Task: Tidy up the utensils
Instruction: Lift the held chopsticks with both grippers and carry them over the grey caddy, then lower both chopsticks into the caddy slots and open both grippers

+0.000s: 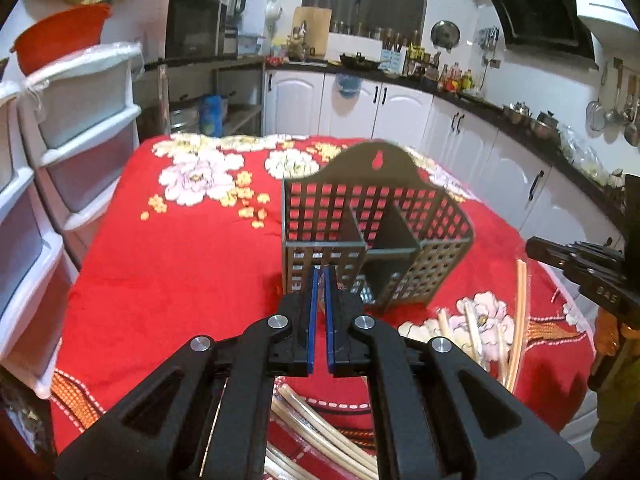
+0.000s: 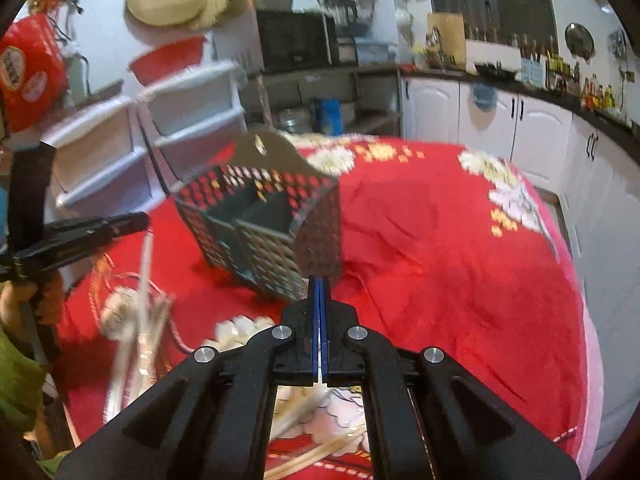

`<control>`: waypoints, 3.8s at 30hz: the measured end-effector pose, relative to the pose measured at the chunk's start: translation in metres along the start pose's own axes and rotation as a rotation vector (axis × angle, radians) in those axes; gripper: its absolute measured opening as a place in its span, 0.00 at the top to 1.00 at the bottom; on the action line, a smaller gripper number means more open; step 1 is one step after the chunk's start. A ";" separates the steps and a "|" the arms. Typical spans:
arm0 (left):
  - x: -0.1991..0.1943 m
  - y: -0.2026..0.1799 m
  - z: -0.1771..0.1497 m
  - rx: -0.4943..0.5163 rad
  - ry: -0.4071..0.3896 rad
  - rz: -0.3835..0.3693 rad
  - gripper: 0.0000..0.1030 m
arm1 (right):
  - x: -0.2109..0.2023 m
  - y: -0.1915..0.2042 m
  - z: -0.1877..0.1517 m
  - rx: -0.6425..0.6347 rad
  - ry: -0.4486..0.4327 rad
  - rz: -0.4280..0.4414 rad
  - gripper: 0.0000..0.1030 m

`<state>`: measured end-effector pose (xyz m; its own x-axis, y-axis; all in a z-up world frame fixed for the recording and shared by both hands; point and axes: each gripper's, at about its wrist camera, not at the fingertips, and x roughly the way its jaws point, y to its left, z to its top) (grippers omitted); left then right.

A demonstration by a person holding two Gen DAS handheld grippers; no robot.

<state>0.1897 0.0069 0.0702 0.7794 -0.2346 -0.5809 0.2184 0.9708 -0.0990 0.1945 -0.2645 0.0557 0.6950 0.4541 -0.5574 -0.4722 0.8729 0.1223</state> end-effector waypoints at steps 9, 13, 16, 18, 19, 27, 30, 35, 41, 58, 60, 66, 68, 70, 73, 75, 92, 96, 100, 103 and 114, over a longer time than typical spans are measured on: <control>-0.028 -0.009 0.017 0.011 -0.067 -0.007 1.00 | -0.049 0.035 0.023 -0.057 -0.117 0.040 0.99; -0.038 -0.012 0.022 0.014 -0.095 -0.014 1.00 | -0.061 0.043 0.030 -0.071 -0.149 0.045 0.99; -0.045 -0.014 0.027 0.014 -0.114 -0.018 1.00 | -0.066 0.050 0.036 -0.080 -0.170 0.046 0.99; -0.050 -0.014 0.032 0.013 -0.129 -0.018 1.00 | -0.071 0.054 0.040 -0.083 -0.182 0.048 0.99; -0.052 -0.014 0.035 0.015 -0.135 -0.018 1.00 | -0.072 0.056 0.044 -0.088 -0.192 0.046 0.99; -0.071 -0.018 0.061 0.028 -0.195 -0.010 1.00 | -0.084 0.062 0.072 -0.097 -0.263 0.026 0.99; -0.079 -0.018 0.073 0.036 -0.223 -0.002 1.00 | -0.085 0.061 0.087 -0.086 -0.290 0.021 0.99; -0.086 -0.016 0.094 0.038 -0.261 0.016 1.00 | -0.088 0.059 0.108 -0.070 -0.331 0.025 0.99; -0.091 -0.015 0.117 0.037 -0.302 0.033 1.00 | -0.088 0.060 0.133 -0.071 -0.373 0.030 0.99; -0.049 -0.006 0.145 0.008 -0.287 0.071 1.00 | -0.048 0.046 0.168 -0.038 -0.355 0.029 0.99; -0.040 -0.003 0.145 -0.001 -0.273 0.070 1.00 | -0.041 0.044 0.167 -0.032 -0.342 0.035 0.99; -0.015 0.001 0.136 -0.020 -0.233 0.072 1.00 | -0.017 0.037 0.164 -0.025 -0.299 0.051 0.99; -0.008 0.001 0.134 -0.024 -0.221 0.072 1.00 | -0.011 0.035 0.164 -0.023 -0.288 0.053 0.99; -0.002 0.000 0.130 -0.023 -0.211 0.081 1.00 | -0.003 0.030 0.161 -0.018 -0.270 0.058 0.99; 0.005 0.000 0.126 -0.031 -0.197 0.087 1.00 | 0.006 0.025 0.159 -0.023 -0.257 0.063 0.99; 0.009 0.002 0.123 -0.040 -0.188 0.087 1.00 | 0.012 0.020 0.158 -0.020 -0.246 0.072 0.99; 0.019 0.017 0.091 -0.130 -0.144 0.071 1.00 | 0.040 0.008 0.141 0.027 -0.171 0.111 0.99; 0.016 0.019 0.089 -0.133 -0.149 0.079 1.00 | 0.043 0.002 0.137 0.050 -0.161 0.090 0.99; 0.014 0.018 0.084 -0.127 -0.154 0.099 0.99 | 0.044 -0.005 0.134 0.069 -0.153 0.059 0.99; 0.013 0.019 0.081 -0.136 -0.153 0.102 0.97 | 0.044 -0.009 0.130 0.078 -0.141 0.047 0.99; 0.006 0.018 0.076 -0.167 -0.149 0.103 0.73 | 0.036 -0.018 0.119 0.099 -0.124 0.006 0.70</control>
<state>0.2431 0.0194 0.1257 0.8732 -0.1264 -0.4706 0.0425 0.9819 -0.1848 0.2921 -0.2428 0.1311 0.7569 0.4727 -0.4513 -0.4251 0.8806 0.2094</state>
